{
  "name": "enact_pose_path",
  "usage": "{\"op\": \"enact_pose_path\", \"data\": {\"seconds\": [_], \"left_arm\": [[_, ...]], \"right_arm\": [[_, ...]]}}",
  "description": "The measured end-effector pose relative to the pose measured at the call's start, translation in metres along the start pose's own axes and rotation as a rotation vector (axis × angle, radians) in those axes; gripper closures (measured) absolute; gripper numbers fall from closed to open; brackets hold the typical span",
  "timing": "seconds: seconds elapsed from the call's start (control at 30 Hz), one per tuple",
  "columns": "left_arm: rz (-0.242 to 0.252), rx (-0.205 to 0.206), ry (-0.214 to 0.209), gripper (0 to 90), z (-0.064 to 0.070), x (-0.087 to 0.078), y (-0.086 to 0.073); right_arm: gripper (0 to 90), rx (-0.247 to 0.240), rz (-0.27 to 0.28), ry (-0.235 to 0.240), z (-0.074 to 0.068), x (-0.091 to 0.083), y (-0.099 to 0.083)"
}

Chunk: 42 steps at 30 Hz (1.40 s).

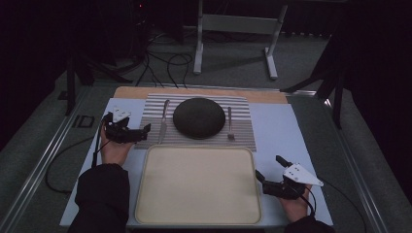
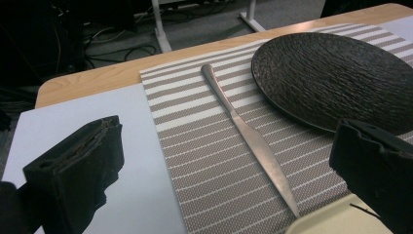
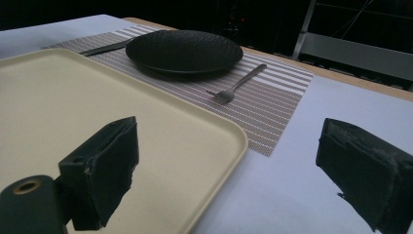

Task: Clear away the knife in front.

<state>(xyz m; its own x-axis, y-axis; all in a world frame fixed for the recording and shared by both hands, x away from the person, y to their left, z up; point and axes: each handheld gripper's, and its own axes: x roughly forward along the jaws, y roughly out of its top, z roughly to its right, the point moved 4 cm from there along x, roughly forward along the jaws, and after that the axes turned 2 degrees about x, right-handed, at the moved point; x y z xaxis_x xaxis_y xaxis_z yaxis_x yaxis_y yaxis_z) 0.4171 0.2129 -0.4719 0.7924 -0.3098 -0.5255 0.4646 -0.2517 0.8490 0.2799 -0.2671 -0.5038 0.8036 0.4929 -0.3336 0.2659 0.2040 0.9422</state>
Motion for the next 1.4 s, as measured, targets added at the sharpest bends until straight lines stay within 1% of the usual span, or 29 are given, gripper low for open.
{"op": "enact_pose_path", "data": {"seconds": [0.13, 0.3, 0.43, 0.63, 0.8, 0.9, 1.1, 1.23, 1.4], "left_arm": [[-0.015, -0.001, 0.002, 0.0, 0.0, 0.007, 0.002], [-0.03, 0.014, 0.001, 0.0, 0.001, 0.014, 0.005], [-0.037, 0.016, -0.002, 0.0, 0.002, 0.02, 0.007], [-0.054, 0.009, -0.005, 0.0, 0.003, 0.028, 0.009], [-0.056, 0.009, -0.004, 0.0, 0.002, 0.035, 0.012], [-0.049, -0.003, -0.003, 0.6, 0.001, 0.038, 0.014], [-0.056, -0.009, -0.004, 0.1, -0.001, 0.046, 0.017], [-0.065, -0.002, -0.001, 0.0, -0.002, 0.05, 0.019], [-0.069, -0.008, 0.001, 0.0, -0.004, 0.056, 0.021]], "right_arm": [[8.5, 0.003, 0.0, 0.001, 0.0, 0.0, 0.0], [8.5, 0.005, 0.0, -0.003, 0.001, 0.0, 0.0], [8.5, 0.004, 0.0, -0.004, 0.001, 0.0, 0.0], [8.5, 0.007, 0.001, -0.003, 0.001, -0.001, 0.0], [8.5, 0.007, 0.001, -0.003, 0.001, 0.0, 0.0], [8.5, 0.01, 0.002, -0.001, 0.001, 0.0, -0.001], [8.5, 0.018, 0.006, -0.003, 0.002, -0.001, 0.0], [8.5, 0.018, 0.007, -0.002, 0.002, -0.001, 0.0], [8.5, 0.016, 0.006, 0.0, 0.002, -0.001, 0.0]]}}
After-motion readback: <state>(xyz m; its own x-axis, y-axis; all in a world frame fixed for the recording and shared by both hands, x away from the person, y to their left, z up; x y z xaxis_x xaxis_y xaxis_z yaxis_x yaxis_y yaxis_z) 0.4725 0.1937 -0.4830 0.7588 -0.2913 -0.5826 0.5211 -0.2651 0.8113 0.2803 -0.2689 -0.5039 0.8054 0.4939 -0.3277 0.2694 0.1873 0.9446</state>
